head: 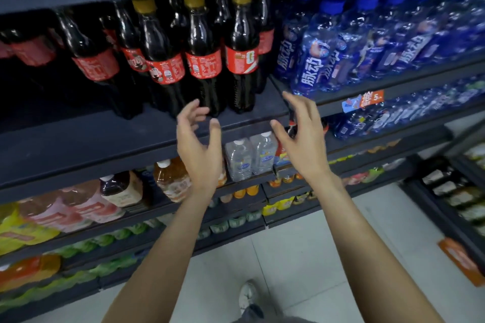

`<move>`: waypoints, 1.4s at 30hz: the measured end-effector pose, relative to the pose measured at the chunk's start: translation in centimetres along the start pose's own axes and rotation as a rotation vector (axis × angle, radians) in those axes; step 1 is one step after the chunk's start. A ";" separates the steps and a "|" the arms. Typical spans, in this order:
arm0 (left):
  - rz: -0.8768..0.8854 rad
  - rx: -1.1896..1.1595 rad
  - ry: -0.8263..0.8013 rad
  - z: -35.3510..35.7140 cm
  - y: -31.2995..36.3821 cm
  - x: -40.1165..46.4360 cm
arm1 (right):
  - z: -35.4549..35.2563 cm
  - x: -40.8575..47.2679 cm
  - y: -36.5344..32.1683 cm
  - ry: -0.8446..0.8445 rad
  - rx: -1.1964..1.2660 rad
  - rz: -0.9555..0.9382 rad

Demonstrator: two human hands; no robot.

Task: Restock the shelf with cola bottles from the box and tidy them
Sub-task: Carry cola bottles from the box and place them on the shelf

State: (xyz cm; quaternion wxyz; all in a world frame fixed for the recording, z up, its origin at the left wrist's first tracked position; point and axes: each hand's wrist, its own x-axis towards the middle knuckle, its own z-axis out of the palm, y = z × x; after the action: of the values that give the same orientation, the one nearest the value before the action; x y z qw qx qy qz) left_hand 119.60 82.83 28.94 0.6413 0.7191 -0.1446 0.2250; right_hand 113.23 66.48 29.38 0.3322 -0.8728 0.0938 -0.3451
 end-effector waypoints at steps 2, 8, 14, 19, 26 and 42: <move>0.038 -0.090 -0.154 1.5 1.7 -2.7 | -2.9 -2.6 1.4 0.011 -0.075 -0.007; 0.150 -0.173 -0.653 7.8 6.5 -13.1 | -13.3 -13.5 6.9 0.048 -0.314 0.091; 0.130 0.239 -1.244 15.8 7.9 -28.1 | -24.8 -29.0 14.3 -0.035 -0.405 0.563; -0.139 0.428 -1.666 21.2 7.6 -41.5 | -34.1 -43.0 19.7 -0.165 -0.387 1.035; -0.334 0.377 -1.856 29.2 10.2 -57.2 | -45.6 -56.7 23.5 0.003 -0.273 1.463; -0.021 0.273 -2.166 59.5 29.4 -86.6 | -78.1 -67.5 40.1 0.489 -0.265 1.729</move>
State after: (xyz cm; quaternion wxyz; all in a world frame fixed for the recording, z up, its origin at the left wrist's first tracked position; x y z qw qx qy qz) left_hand 39.02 13.15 5.52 0.0904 0.6020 -0.6002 -0.5187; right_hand 13.72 22.27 9.35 0.3430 -0.4316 0.8229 -0.1373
